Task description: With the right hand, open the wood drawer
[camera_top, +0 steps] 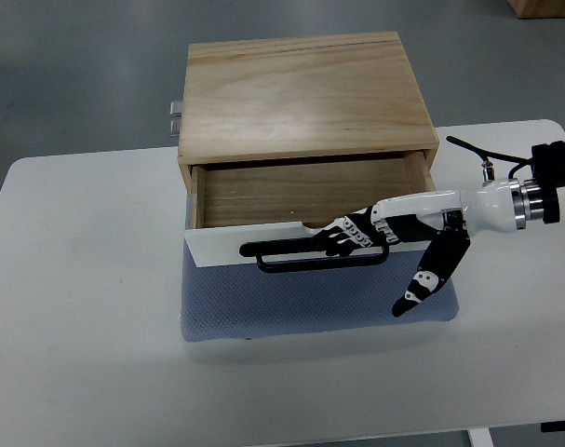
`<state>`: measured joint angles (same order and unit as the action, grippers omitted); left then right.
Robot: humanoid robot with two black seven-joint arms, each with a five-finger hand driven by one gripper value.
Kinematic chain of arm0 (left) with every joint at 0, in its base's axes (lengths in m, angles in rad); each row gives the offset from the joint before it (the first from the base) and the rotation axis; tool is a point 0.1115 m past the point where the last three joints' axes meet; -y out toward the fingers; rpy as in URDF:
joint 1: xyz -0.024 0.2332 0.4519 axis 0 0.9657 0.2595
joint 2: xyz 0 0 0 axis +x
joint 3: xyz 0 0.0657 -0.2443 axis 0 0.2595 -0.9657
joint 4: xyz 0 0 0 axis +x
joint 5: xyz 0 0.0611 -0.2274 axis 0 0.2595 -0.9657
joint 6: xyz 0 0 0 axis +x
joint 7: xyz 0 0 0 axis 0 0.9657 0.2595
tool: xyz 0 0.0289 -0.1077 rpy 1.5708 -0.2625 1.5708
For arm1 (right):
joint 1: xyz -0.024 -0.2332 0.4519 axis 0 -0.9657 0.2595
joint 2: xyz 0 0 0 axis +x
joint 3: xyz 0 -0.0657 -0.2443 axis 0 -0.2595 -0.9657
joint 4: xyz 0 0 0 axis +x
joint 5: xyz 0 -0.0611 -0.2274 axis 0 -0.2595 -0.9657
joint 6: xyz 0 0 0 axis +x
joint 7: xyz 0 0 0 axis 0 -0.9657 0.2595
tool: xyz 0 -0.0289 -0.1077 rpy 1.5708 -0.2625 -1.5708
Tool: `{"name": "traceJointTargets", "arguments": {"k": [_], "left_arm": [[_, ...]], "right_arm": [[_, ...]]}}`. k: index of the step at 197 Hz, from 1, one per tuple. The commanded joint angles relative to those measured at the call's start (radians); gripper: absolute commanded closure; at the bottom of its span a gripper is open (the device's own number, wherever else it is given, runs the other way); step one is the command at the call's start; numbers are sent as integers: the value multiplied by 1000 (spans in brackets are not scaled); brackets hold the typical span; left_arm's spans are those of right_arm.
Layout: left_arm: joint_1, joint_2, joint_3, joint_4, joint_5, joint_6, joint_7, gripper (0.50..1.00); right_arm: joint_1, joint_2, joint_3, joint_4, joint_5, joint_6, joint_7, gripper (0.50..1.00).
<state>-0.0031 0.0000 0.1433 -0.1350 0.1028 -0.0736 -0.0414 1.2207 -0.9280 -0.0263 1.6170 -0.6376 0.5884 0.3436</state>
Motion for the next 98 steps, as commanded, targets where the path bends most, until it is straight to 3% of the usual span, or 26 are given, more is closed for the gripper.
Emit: {"name": "traceJointTargets", "arguments": {"k": [1, 38, 68, 98], "left_arm": [[0, 0, 1, 0, 0, 0, 0, 500], [0, 0, -1, 0, 0, 0, 0, 500], [0, 0, -1, 0, 0, 0, 0, 500], [0, 0, -1, 0, 0, 0, 0, 500]], "right_arm": [[0, -31, 31, 15, 26, 22, 0, 546], [0, -86, 100, 18, 108, 22, -3, 546], [0, -195, 177, 4, 234, 22, 0, 546], [-4, -270, 195, -111, 435, 22, 0, 546]]}}
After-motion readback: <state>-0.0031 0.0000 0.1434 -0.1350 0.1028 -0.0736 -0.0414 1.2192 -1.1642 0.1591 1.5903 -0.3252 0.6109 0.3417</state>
